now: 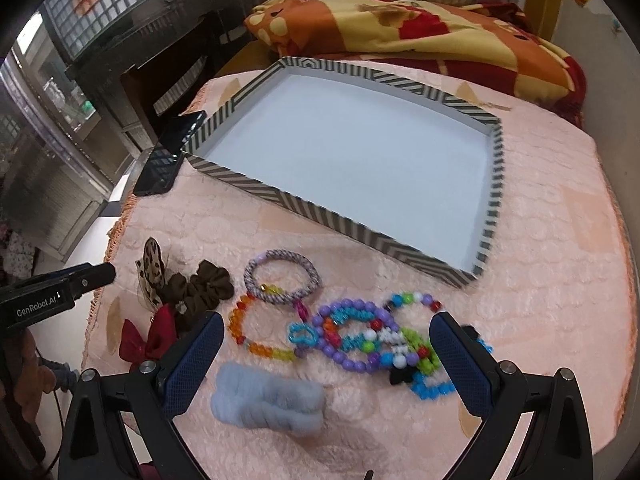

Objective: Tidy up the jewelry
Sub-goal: 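Grasp the leopard-print bow and brown scrunchie with left tool while right grasps grey beaded bracelet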

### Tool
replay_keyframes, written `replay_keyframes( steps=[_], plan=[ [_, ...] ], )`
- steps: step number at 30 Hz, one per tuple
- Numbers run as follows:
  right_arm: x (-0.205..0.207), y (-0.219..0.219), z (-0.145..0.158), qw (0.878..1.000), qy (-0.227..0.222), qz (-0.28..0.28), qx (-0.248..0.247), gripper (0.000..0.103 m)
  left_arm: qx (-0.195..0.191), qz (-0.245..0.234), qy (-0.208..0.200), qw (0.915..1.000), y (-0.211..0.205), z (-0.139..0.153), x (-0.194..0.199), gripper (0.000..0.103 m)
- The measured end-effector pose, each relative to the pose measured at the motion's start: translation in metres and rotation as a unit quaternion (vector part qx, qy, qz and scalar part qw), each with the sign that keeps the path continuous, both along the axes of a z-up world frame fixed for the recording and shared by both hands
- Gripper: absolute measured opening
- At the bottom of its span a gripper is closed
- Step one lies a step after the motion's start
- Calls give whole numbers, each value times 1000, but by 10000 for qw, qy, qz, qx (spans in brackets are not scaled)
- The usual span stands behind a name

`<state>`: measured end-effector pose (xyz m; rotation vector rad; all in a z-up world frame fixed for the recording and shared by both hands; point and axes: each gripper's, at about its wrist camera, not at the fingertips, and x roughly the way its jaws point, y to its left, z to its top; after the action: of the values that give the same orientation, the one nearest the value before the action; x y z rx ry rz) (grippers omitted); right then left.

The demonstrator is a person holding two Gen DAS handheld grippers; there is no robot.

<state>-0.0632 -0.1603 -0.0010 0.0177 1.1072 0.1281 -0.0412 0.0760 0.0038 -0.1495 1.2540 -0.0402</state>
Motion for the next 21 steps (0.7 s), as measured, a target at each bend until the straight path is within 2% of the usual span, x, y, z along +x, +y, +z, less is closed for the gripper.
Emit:
replay_keyframes(
  steps=[4, 8, 11, 13, 17, 21],
  plan=[
    [14, 2, -4, 9997, 19, 123, 224, 93, -274, -219, 172, 9992, 0, -6, 7, 51],
    [25, 5, -12, 9985, 123, 244, 477, 84, -526, -242, 308, 9978, -4, -15, 14, 60],
    [32, 10, -18, 9977, 208, 377, 518, 82, -651, -239, 405, 9968, -9, -24, 25, 65],
    [37, 13, -21, 9975, 244, 445, 496, 77, -724, -360, 497, 9955, -14, -29, 29, 65],
    [46, 14, -30, 9972, 360, 499, 427, 68, -662, -732, 614, 9932, -27, -37, 31, 65],
    [56, 17, -42, 9967, 496, 579, 271, 54, -604, -915, 737, 9912, -34, -48, 35, 65]
  ],
)
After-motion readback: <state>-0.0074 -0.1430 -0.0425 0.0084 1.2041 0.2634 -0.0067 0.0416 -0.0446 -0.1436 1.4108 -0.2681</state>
